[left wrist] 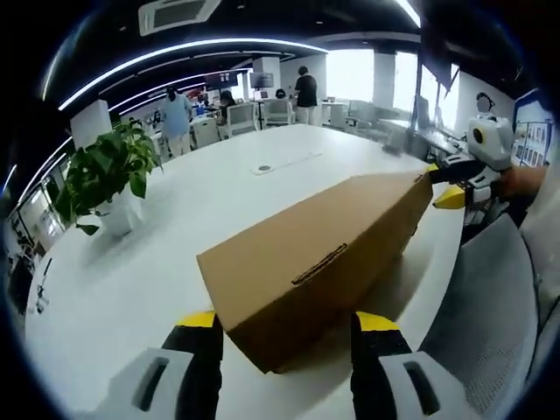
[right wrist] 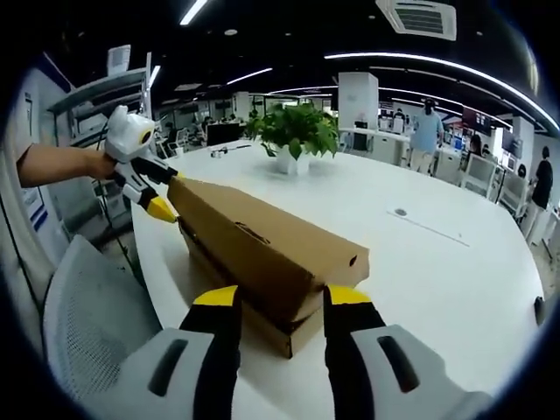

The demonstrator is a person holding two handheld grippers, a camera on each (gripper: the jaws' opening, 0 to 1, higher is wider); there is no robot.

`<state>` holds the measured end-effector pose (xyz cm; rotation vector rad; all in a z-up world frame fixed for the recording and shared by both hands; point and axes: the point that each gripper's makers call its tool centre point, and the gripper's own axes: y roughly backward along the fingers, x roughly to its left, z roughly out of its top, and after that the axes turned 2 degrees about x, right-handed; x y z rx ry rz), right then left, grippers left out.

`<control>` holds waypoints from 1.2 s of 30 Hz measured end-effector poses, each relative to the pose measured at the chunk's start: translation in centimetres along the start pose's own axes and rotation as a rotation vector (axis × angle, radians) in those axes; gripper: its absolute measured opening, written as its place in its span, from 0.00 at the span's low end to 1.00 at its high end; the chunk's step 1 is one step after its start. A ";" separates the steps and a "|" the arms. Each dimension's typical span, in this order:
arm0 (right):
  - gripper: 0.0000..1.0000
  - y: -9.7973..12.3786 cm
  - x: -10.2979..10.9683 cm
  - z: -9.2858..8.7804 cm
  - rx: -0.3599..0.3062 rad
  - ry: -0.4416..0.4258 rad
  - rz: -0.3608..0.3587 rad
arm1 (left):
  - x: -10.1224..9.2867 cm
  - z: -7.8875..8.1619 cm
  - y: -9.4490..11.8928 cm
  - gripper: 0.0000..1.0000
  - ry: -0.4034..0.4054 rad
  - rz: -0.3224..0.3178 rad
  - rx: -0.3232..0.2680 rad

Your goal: Operate the shoe box by opening the lid, removing the specified soft item, and placing it in the target area until the item is outside and the box remains undamaged.

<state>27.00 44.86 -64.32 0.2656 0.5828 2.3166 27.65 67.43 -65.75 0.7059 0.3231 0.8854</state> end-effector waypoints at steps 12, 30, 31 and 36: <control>0.35 0.3 -1.0 2.8 -0.039 0.032 -0.015 | 1.6 2.2 0.7 0.49 -0.001 0.055 -0.059; 0.33 -0.7 -3.8 6.9 -0.083 0.100 -0.045 | 5.4 5.8 0.8 0.28 0.003 0.156 -0.131; 0.33 -0.7 -3.8 6.9 -0.083 0.104 -0.045 | 5.6 5.9 0.8 0.26 0.003 0.163 -0.132; 0.33 -1.1 -4.4 7.6 -0.085 0.120 -0.050 | 6.4 6.6 0.7 0.22 0.000 0.181 -0.139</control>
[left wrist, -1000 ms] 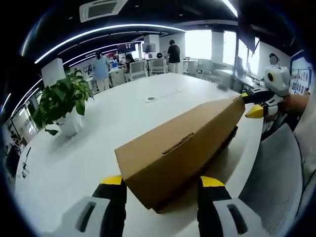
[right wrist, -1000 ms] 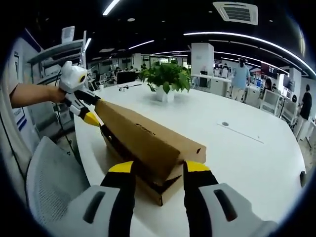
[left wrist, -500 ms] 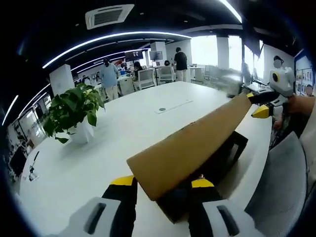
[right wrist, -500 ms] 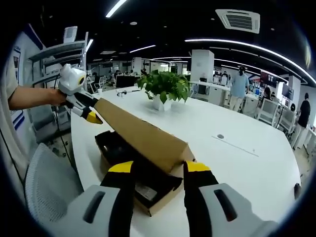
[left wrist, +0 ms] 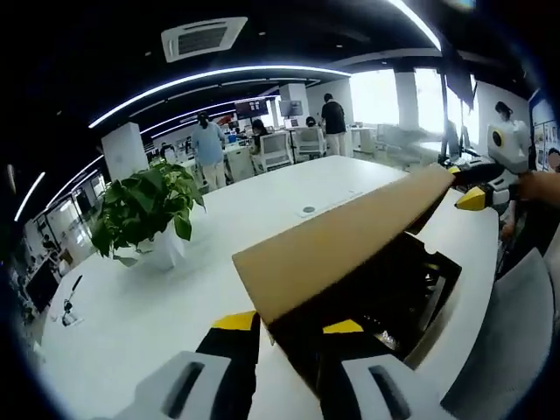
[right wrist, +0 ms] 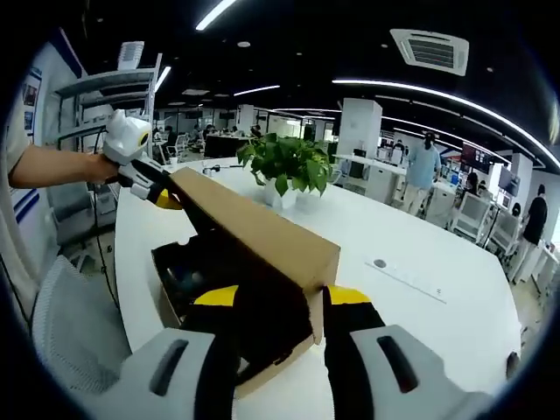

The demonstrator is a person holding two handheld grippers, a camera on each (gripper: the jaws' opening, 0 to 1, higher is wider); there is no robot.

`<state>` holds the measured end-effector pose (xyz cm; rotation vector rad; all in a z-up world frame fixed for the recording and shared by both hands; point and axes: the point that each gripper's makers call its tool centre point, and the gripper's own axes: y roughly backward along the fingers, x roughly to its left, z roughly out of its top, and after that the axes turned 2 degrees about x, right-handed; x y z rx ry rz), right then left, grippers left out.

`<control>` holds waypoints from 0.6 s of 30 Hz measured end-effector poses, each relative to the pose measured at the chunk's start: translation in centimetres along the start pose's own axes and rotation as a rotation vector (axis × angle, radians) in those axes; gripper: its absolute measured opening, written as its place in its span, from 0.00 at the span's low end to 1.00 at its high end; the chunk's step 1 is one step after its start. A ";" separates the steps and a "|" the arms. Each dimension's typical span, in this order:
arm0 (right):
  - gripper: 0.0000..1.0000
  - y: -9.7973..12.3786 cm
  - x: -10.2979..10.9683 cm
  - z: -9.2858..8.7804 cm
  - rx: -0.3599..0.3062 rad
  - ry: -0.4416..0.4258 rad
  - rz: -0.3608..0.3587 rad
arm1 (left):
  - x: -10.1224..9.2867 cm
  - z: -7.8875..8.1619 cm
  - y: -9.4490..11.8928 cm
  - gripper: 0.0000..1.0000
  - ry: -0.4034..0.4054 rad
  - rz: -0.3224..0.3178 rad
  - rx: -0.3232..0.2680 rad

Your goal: Operate the shoe box by opening the lid, removing the specified soft item, and placing it in the target area until the item is outside and the box remains undamaged.

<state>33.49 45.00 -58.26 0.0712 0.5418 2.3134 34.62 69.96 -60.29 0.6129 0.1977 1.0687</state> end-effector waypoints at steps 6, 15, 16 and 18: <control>0.32 -0.6 -0.9 0.5 -0.001 0.008 -0.008 | 1.0 0.6 -0.4 0.17 -0.003 0.024 -0.003; 0.30 -1.5 -2.3 1.3 0.003 0.018 -0.025 | 2.7 1.5 -1.1 0.05 0.019 0.071 -0.006; 0.30 -1.5 -2.4 1.3 0.003 0.018 -0.026 | 2.9 1.5 -1.1 0.04 0.025 0.075 -0.006; 0.29 -1.6 -2.5 1.4 0.001 0.016 -0.028 | 2.9 1.7 -1.3 0.04 0.037 0.071 -0.010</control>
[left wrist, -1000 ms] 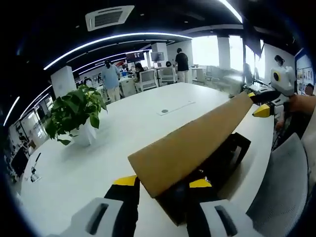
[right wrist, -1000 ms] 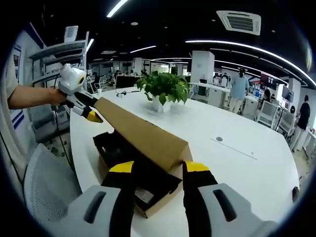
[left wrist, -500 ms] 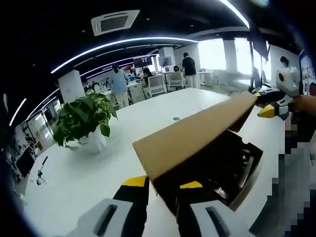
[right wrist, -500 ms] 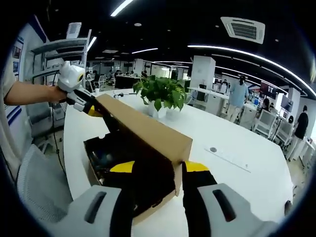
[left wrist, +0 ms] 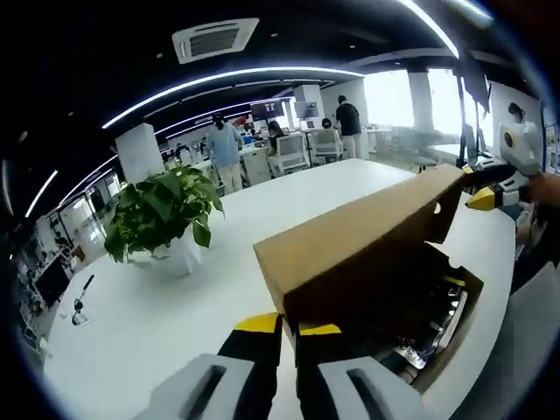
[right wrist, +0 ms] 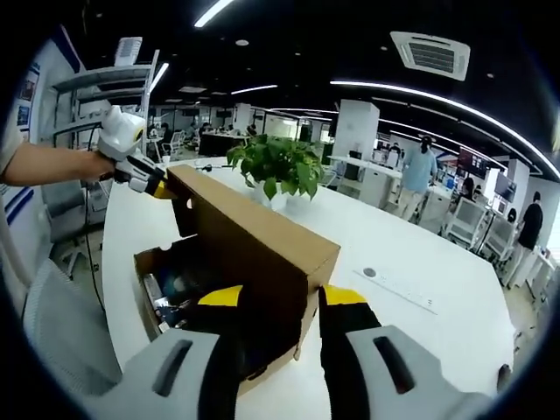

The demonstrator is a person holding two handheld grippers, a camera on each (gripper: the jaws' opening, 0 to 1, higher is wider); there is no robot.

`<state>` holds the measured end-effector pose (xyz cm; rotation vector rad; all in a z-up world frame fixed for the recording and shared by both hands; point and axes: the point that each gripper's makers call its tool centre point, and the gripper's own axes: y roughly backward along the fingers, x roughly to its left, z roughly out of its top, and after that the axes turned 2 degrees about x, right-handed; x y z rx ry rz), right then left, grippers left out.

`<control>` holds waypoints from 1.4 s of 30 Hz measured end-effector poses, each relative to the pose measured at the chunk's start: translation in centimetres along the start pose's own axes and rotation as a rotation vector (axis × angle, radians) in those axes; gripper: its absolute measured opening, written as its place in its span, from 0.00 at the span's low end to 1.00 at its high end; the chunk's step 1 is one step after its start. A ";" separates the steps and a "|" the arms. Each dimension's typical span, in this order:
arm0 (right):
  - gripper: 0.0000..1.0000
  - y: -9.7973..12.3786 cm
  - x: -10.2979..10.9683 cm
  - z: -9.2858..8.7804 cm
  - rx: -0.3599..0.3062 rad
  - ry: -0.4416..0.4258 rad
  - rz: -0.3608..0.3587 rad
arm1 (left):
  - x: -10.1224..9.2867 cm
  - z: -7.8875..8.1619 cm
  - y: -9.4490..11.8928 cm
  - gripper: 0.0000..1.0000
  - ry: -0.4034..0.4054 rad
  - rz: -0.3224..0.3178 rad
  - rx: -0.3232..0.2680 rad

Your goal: Operate the shoe box by opening the lid, removing the specified soft item, and placing it in the target area until the item is outside and the box remains undamaged.

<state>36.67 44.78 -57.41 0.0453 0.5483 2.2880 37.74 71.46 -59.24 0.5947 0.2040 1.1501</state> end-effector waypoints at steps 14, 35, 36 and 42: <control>0.25 -1.2 -1.0 -3.3 0.092 -0.078 -0.033 | 0.9 0.9 -1.0 0.02 0.045 0.021 -0.014; 0.02 -3.8 -2.7 -8.9 0.200 -0.097 -0.127 | 1.8 1.6 -2.4 0.02 0.051 0.018 -0.020; 0.02 -4.0 -2.7 -9.1 0.205 -0.102 -0.127 | 1.8 1.7 -2.4 0.02 0.051 0.018 -0.020; 0.00 -4.8 -2.6 -9.6 0.223 -0.095 -0.129 | 2.1 1.9 -3.0 0.02 0.052 0.016 -0.018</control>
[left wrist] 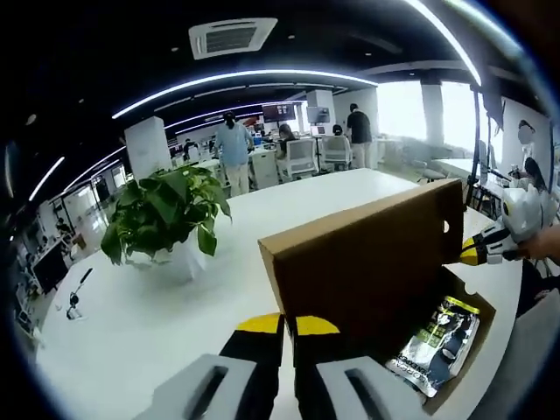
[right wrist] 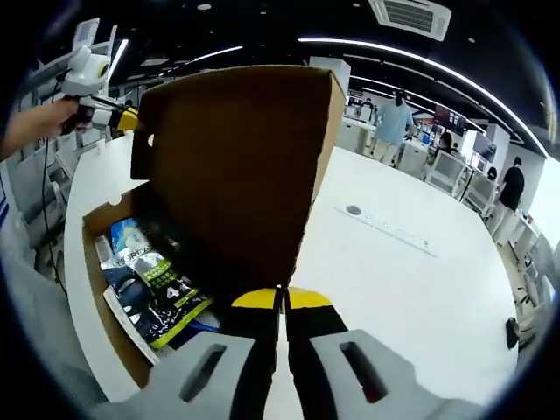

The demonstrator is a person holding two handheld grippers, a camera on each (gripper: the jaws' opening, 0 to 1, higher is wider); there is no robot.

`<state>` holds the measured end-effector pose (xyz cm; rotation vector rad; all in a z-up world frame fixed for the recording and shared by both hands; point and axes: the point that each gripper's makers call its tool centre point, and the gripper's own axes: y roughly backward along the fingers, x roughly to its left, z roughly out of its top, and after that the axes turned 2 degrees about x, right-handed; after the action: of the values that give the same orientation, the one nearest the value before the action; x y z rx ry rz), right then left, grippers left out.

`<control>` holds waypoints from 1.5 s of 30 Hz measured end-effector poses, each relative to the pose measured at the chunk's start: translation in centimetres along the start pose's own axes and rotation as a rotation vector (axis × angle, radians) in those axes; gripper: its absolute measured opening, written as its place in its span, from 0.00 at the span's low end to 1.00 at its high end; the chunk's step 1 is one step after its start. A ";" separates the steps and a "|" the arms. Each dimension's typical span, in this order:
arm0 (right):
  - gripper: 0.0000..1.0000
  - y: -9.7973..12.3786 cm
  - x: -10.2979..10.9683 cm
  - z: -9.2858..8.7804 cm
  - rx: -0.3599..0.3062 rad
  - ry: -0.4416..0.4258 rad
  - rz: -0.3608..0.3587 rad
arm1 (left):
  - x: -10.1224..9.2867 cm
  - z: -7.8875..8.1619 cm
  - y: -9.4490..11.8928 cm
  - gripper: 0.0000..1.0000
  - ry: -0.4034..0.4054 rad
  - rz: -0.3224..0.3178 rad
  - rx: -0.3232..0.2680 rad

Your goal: Operate the shoe box by opening the lid, removing the specified soft item, and placing it in the target area until the item is outside and the box remains undamaged.

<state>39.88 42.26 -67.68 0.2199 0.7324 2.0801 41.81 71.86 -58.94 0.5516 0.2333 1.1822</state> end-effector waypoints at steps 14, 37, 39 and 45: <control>0.00 -0.3 -0.2 0.2 -0.004 0.037 -0.003 | 0.7 0.6 -1.5 0.04 0.002 0.021 -0.011; 0.00 -0.6 -0.3 0.5 0.027 0.051 0.005 | -0.2 -4.8 -2.6 0.09 0.113 0.018 0.074; 0.00 -0.6 -0.3 0.5 0.030 0.054 0.006 | -0.4 -5.4 -2.7 0.08 0.117 0.016 0.085; 0.00 -0.7 -0.4 0.7 0.037 0.060 0.008 | -1.1 -6.6 -2.8 0.05 0.128 0.006 0.107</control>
<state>40.88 42.54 -67.52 0.1814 0.8078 2.0894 40.70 71.92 -66.08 0.5711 0.4060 1.2169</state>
